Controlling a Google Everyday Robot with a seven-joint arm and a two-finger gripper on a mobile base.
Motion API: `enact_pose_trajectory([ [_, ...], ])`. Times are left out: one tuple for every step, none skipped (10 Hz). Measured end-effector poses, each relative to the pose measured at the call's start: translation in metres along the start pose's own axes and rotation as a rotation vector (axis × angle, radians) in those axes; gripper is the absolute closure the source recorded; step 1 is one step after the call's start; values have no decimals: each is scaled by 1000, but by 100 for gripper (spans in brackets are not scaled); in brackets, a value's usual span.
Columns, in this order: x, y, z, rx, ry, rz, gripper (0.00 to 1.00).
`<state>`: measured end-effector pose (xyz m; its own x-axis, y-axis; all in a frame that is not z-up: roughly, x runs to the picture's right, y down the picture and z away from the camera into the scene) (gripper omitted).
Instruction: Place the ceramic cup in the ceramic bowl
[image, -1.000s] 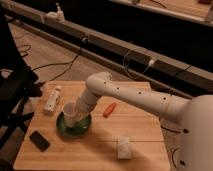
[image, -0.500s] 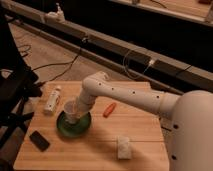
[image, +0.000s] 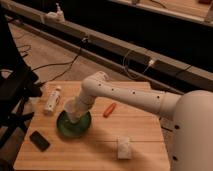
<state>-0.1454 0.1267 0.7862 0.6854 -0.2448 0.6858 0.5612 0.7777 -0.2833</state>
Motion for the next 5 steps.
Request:
enact_pose_trajectory([
  [-1,1,-1,-1,-3,1,20],
  [-1,1,-1,-1,-3,1,20],
  [-1,1,-1,-2,-3,1,20],
  [-1,1,-1,-2,-3,1,20],
  [-1,1,-1,-1,-3,1,20],
])
